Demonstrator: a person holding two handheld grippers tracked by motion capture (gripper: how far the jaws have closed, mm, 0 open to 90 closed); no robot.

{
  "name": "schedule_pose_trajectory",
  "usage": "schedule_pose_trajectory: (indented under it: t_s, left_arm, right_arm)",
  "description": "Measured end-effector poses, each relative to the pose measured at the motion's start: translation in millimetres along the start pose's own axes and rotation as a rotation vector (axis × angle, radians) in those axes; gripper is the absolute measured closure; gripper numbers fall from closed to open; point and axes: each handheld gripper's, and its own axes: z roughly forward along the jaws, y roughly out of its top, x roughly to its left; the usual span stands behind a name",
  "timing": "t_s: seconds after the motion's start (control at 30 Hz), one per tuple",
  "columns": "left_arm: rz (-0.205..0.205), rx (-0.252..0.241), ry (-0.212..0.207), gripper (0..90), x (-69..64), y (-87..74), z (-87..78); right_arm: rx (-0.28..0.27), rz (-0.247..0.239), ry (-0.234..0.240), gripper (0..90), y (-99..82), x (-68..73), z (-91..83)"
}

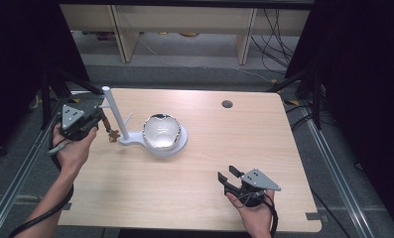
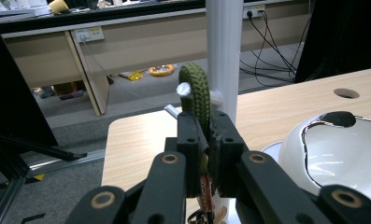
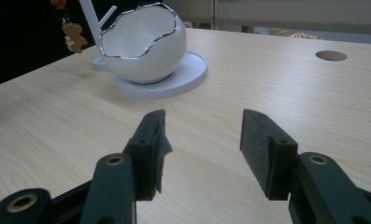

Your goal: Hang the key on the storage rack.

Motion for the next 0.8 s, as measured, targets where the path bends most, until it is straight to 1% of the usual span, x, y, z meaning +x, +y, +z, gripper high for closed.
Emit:
schedule_pose_trajectory:
  t_s: [0.37,0.57,0.6,0.63,0.67,0.7,0.73,0.77,0.8]
  left_arm:
    - [0.007,0.007,-0.003,83.4,-2.6,-2.2,6.4]
    - [0.011,0.007,-0.013,83.2,-4.5,-4.7,10.2]
    - [0.015,0.004,-0.023,83.0,-4.5,-5.7,10.8]
    - [0.015,0.004,-0.023,82.8,-4.5,-5.7,10.8]
    - [0.010,-0.001,-0.040,81.6,-4.8,-7.5,11.1]
    - [0.010,-0.001,-0.040,79.8,-4.8,-7.5,11.1]
    - [0.012,-0.007,-0.054,79.8,-5.4,-9.2,10.4]
    - [0.011,-0.008,-0.060,74.2,-5.7,-10.1,9.7]
    - [0.008,-0.014,-0.062,74.2,-6.0,-11.1,8.7]
  right_arm:
    - [-0.002,0.003,0.008,51.4,0.1,0.0,0.5]
    - [0.000,0.000,0.004,51.4,0.1,-0.3,0.2]
    - [0.013,-0.005,-0.011,51.4,0.6,0.1,-1.5]
    - [0.019,0.013,-0.012,51.4,0.5,1.0,-2.0]
    - [0.017,0.009,-0.011,51.4,0.4,0.8,-1.9]
    - [0.017,0.009,-0.011,51.4,0.4,0.8,-1.9]
    - [0.002,0.012,0.001,51.3,-0.2,0.8,-0.3]
    - [0.006,0.019,-0.002,51.3,-0.4,1.5,-0.6]
    - [0.006,0.019,-0.002,51.3,-0.4,1.5,-0.6]
